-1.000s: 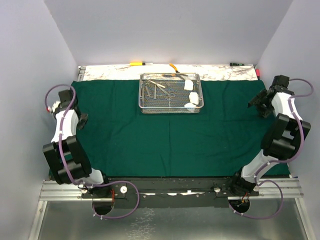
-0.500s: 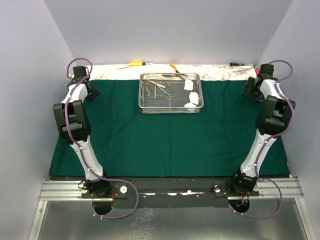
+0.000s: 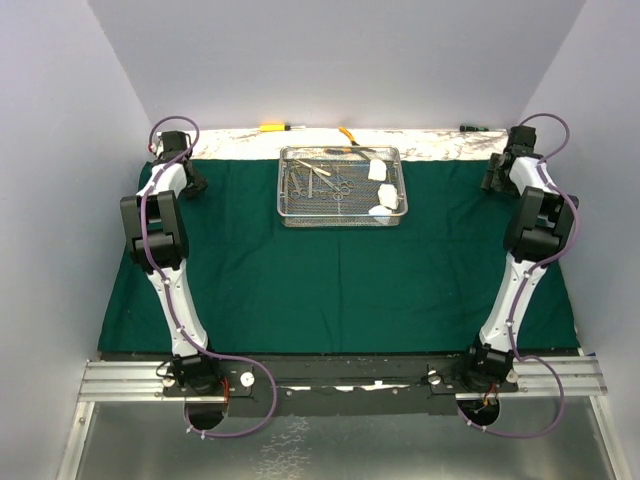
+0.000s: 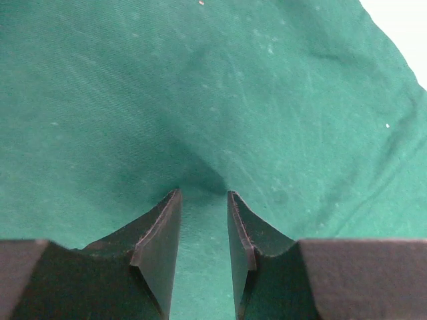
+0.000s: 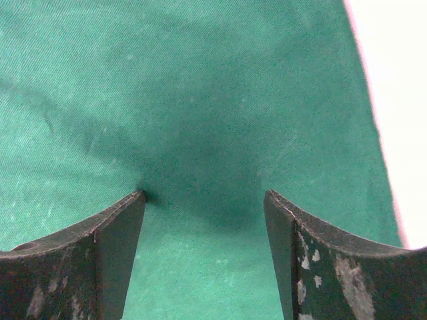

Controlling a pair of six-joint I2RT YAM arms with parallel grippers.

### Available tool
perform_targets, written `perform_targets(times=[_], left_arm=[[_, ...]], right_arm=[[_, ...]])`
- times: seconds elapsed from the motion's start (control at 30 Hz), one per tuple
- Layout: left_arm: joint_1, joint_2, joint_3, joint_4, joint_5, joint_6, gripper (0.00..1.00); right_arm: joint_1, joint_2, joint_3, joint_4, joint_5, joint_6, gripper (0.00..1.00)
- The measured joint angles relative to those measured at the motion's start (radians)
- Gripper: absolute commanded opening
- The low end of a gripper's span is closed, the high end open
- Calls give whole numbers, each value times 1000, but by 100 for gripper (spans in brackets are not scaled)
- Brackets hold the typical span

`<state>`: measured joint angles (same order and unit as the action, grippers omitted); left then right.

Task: Open and lay out the surgical kit
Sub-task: Smooth out the surgical kit at the center of the board.

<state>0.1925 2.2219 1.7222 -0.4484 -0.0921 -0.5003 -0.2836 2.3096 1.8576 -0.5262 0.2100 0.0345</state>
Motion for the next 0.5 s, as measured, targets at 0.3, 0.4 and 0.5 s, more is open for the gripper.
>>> perform_targets(times=[0.3, 0.4, 0.5], left_arm=[[1, 2, -1, -3, -77, -34, 36], [1, 14, 24, -19, -79, -29, 37], [3, 40, 81, -42, -67, 3, 40]], right_arm=[[3, 42, 61, 23, 97, -20, 72], [3, 41, 62, 20, 96, -6, 70], [0, 39, 69, -2, 61, 36, 68]])
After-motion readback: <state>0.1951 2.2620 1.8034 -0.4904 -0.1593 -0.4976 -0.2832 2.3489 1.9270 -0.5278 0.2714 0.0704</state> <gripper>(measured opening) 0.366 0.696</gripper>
